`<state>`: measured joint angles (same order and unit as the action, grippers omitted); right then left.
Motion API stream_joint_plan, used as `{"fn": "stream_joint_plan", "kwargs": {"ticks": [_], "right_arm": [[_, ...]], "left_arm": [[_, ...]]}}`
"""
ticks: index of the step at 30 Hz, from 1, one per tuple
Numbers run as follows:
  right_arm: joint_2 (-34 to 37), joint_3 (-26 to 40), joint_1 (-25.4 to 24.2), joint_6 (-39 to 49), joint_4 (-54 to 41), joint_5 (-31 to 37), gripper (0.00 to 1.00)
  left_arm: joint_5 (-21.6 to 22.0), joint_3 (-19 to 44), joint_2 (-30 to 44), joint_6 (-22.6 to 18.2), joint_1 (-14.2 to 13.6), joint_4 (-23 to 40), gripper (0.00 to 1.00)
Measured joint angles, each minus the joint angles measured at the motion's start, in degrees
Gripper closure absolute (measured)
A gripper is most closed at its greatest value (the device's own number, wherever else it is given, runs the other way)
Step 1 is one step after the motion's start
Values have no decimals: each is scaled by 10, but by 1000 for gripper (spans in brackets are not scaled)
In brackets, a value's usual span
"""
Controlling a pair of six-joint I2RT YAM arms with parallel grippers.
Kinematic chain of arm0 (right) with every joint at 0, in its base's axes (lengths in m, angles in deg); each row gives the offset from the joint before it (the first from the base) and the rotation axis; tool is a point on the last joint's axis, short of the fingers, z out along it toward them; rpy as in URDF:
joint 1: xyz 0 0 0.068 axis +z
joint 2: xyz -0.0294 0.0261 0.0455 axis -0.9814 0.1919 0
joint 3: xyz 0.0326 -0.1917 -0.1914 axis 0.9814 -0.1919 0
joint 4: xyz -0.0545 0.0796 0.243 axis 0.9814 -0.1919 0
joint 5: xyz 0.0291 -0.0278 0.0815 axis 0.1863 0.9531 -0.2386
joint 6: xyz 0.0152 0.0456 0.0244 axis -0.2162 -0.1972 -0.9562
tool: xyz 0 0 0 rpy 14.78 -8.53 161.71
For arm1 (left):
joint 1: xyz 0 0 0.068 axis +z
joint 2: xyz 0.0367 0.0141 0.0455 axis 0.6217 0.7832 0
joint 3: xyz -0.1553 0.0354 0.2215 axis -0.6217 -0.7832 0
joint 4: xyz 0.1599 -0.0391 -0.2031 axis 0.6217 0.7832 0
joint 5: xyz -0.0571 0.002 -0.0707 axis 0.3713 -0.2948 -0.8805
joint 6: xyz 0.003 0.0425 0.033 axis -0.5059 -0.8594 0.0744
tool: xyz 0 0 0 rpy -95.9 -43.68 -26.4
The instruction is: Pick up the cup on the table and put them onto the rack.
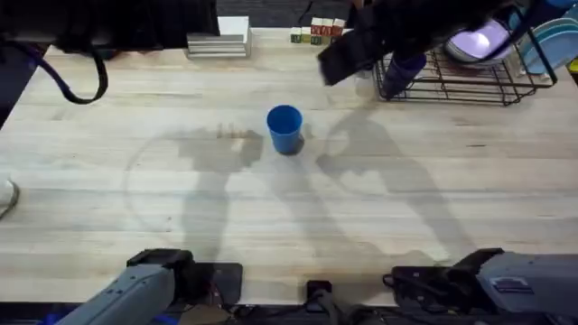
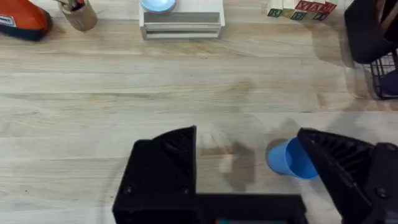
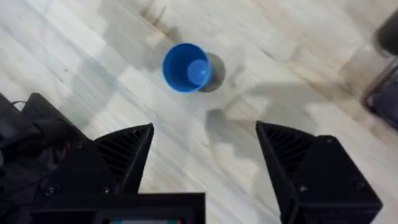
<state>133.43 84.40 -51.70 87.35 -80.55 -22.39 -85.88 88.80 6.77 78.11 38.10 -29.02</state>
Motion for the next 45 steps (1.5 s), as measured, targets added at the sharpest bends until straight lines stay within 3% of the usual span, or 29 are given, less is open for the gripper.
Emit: {"fn": "stream_joint_plan", "kwargs": {"ticks": [11,18,30,45], "right_arm": [[71,0,66,-111,18,16,4],[115,0,95,-161,25,74,4],[127,0,97,-213,86,100,4],[204,0,97,-226,75,102,4]], "left_arm": [[0,0,0,0,0,0,7],[0,0,0,0,0,0,7],[0,0,0,0,0,0,8],[0,0,0,0,0,0,8]]}}
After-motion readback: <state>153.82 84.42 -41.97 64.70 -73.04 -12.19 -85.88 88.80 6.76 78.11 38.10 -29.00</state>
